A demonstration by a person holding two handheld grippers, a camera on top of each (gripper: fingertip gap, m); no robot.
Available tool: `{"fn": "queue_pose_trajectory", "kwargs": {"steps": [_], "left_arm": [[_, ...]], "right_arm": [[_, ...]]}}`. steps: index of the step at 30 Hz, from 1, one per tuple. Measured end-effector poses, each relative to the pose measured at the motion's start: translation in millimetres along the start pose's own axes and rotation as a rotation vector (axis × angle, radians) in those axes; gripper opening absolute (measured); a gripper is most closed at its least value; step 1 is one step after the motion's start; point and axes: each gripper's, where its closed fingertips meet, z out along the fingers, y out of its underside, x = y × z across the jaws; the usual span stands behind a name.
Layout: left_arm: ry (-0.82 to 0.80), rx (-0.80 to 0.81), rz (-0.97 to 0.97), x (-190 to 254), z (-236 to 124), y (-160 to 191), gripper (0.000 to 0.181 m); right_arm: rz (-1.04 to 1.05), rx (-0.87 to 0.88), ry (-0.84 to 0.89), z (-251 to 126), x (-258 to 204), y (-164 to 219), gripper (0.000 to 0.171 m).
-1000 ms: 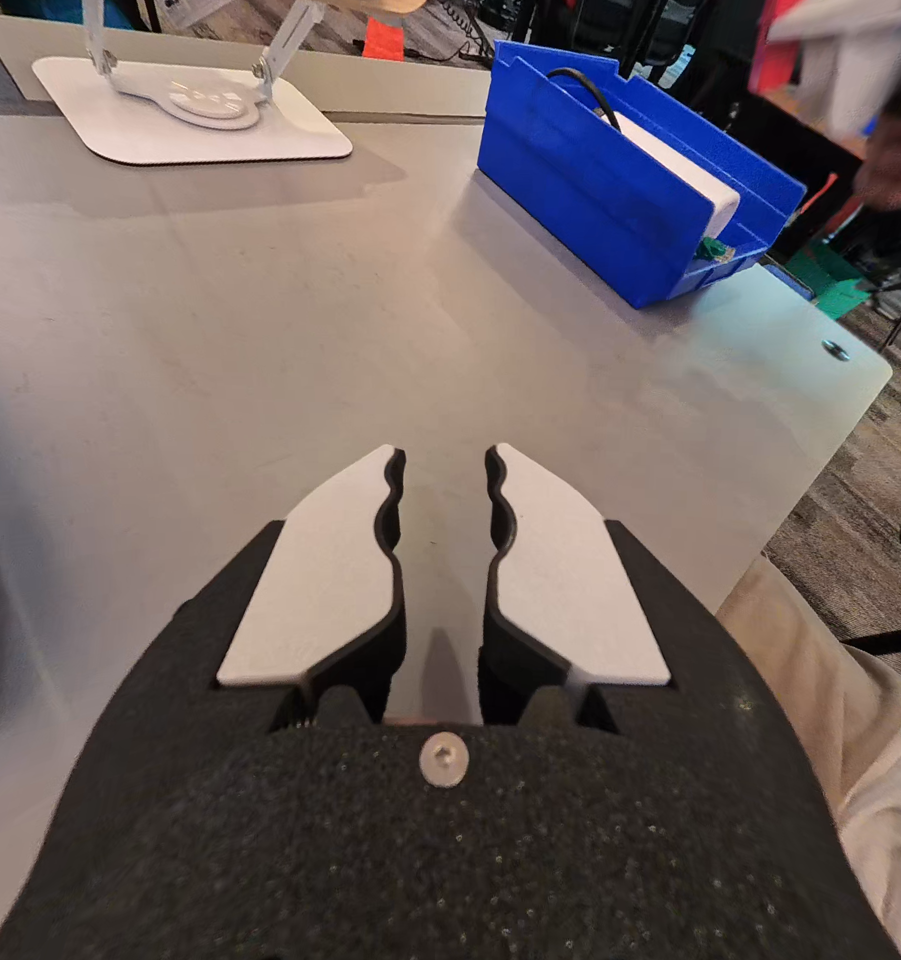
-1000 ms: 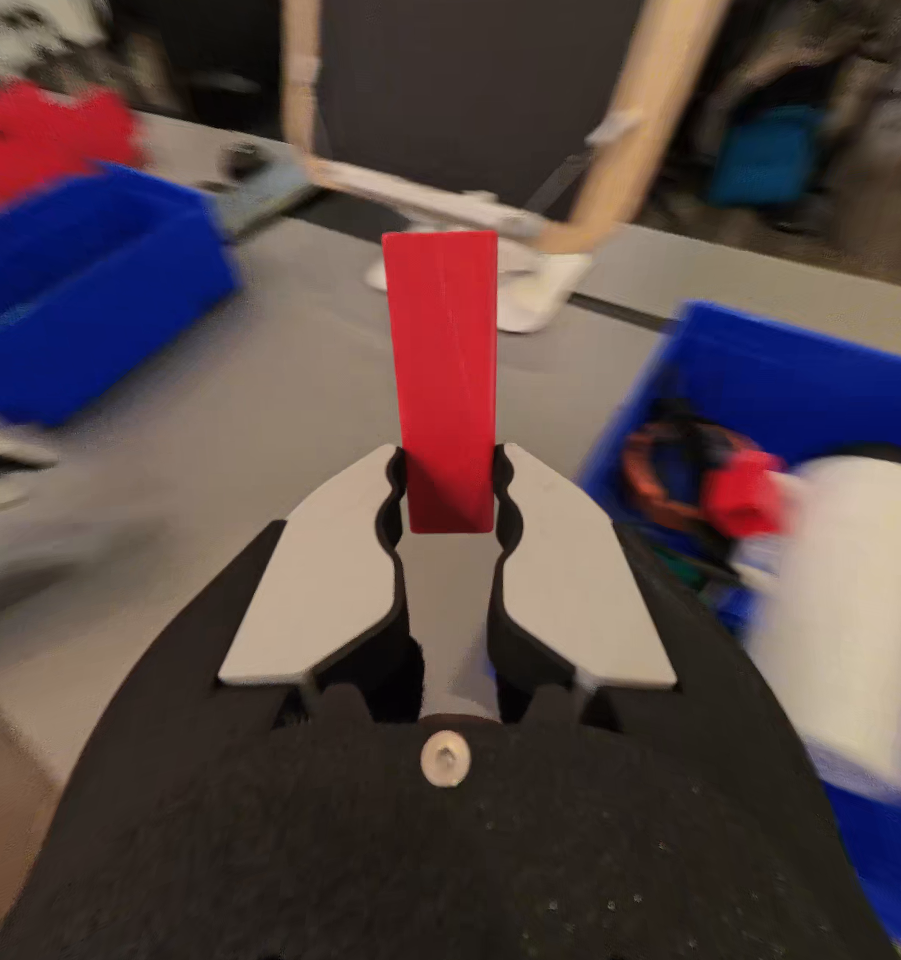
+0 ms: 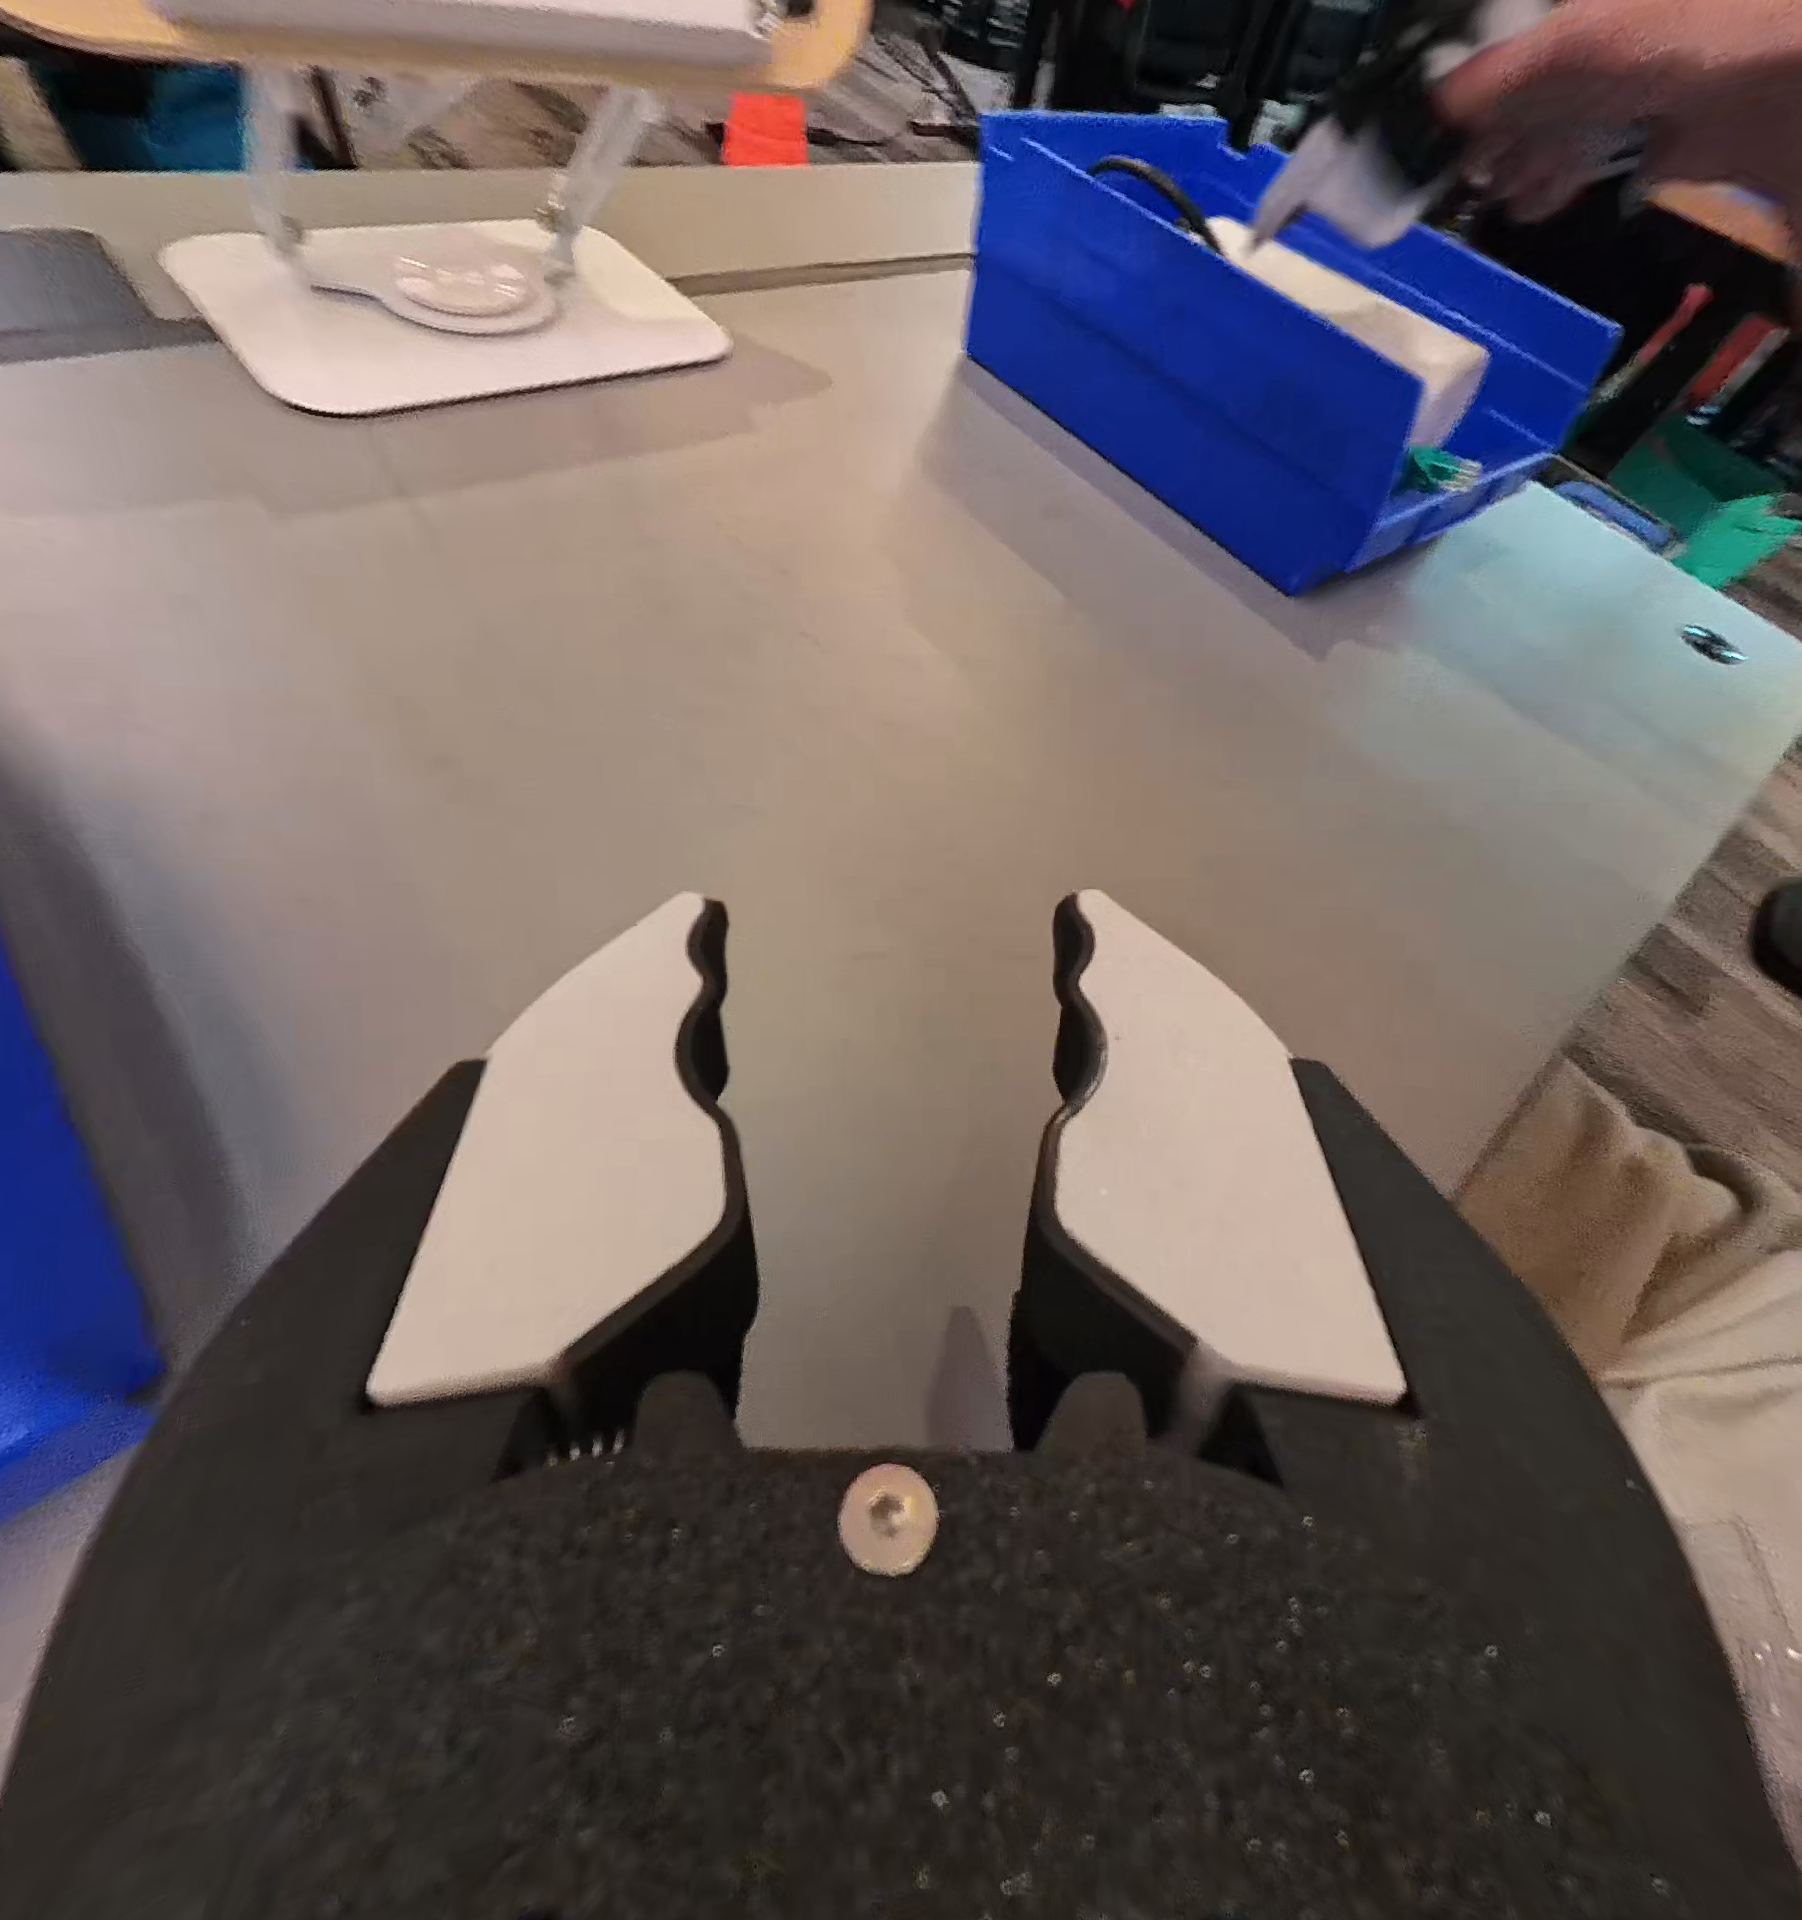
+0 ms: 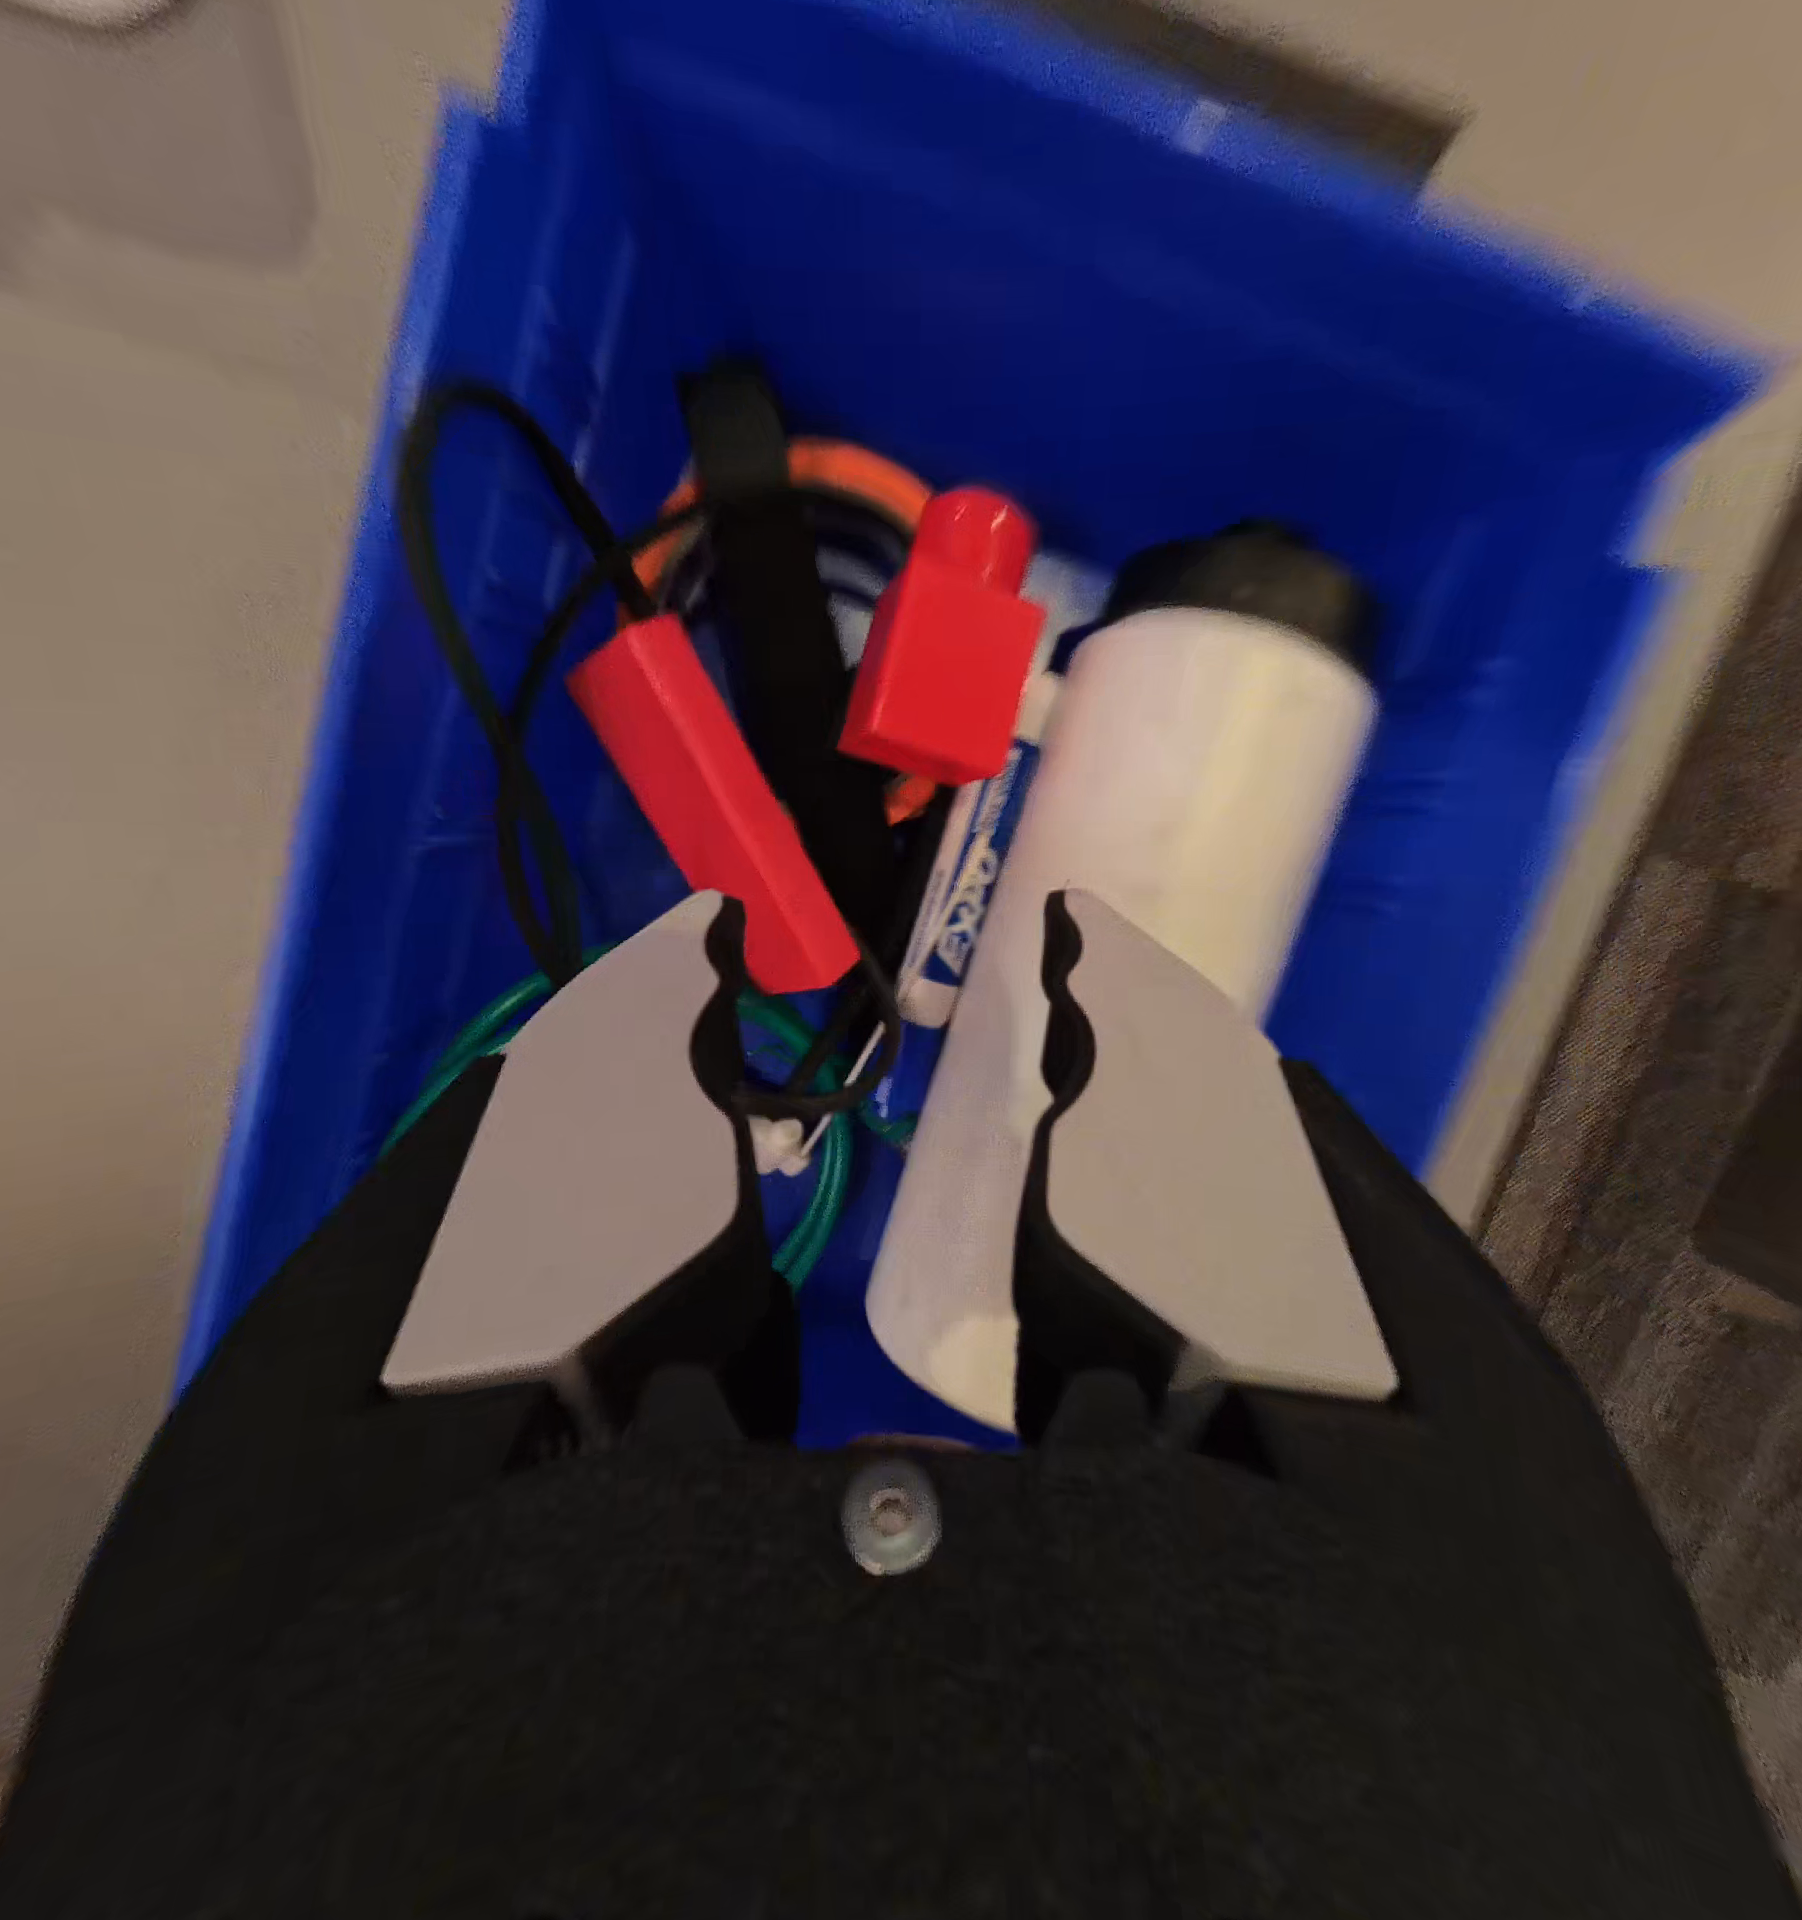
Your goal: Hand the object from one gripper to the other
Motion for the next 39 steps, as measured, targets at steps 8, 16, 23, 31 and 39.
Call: {"fn": "queue_pose_trajectory", "kwargs": {"steps": [8, 16, 23, 31, 39], "left_arm": [[-0.302, 0.114, 0.042, -55.6, -39.9, 0.6, 0.063], [-0.435, 0.127, -0.005, -90.7, -64.3, 28.9, 0.062], [-0.326, 0.171, -0.078, -80.5, -71.4, 21.3, 0.062], [-0.216, 0.117, -0.232, -128.9, -92.0, -27.7, 0.051], [-0.302, -0.547, -0.075, -273.9, -25.6, -9.2, 0.058]], "right_arm": [[-0.112, 0.784, -0.229, -109.8, -125.0, -17.1, 0.059], [-0.030, 0.891, -0.621, -60.7, -252.0, 73.5, 0.048], [-0.104, 0.922, -0.689, -77.8, -263.4, 78.1, 0.041], [-0.294, 0.873, -0.659, -73.5, -292.3, 92.1, 0.039], [-0.323, 0.809, -0.729, -67.5, -307.6, 100.0, 0.039]]}}
